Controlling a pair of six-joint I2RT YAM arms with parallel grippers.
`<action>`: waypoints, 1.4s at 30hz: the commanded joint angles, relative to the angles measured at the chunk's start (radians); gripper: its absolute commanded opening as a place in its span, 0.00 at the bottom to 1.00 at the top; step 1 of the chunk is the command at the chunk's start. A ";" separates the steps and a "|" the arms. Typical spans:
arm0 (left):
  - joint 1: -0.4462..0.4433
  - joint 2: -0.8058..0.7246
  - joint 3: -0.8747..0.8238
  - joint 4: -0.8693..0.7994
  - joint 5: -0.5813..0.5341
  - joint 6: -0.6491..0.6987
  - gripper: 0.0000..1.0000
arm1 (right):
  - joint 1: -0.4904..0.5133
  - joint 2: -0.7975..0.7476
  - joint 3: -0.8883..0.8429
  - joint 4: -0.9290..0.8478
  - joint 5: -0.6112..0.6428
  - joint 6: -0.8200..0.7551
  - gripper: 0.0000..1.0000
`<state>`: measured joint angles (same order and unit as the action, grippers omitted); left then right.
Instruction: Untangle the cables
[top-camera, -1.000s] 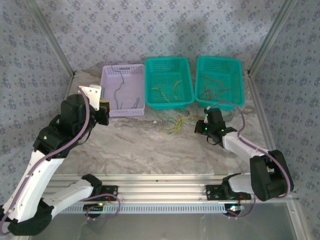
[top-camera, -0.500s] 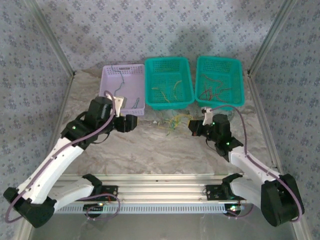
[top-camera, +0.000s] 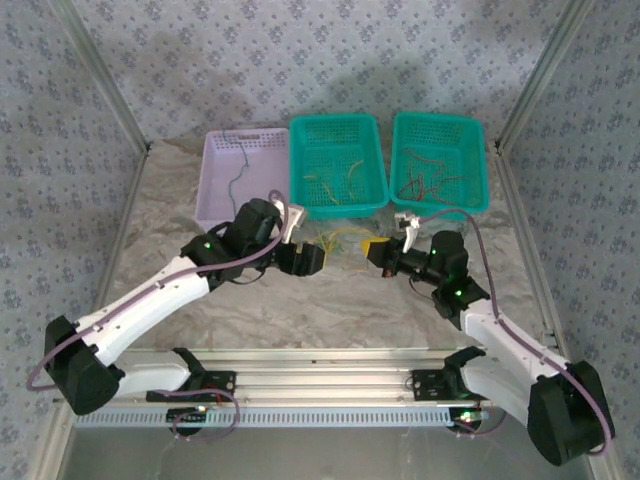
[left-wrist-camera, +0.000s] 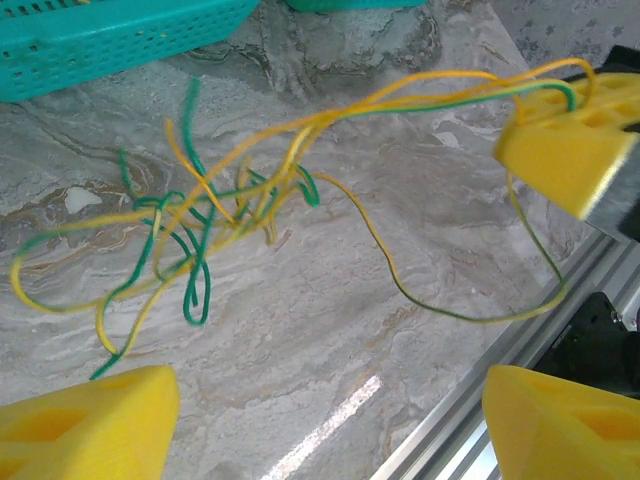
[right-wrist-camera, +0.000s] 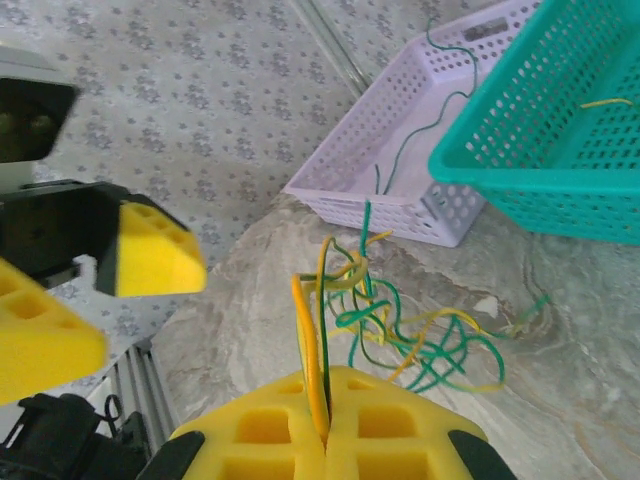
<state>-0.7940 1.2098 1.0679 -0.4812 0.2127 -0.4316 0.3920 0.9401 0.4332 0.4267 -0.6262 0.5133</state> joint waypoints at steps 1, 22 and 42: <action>-0.008 0.003 -0.014 0.043 0.015 -0.007 0.78 | 0.007 -0.031 0.023 0.009 -0.041 0.013 0.00; -0.016 0.017 -0.134 0.043 -0.104 0.000 0.70 | 0.001 -0.136 0.089 -0.016 -0.127 0.089 0.00; 0.037 -0.125 -0.205 0.260 -0.128 -0.121 0.81 | 0.004 -0.087 0.117 -0.031 -0.184 0.079 0.00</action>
<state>-0.7723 1.0714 0.8539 -0.2760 0.0490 -0.5213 0.3885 0.8505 0.5179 0.3775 -0.7635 0.5949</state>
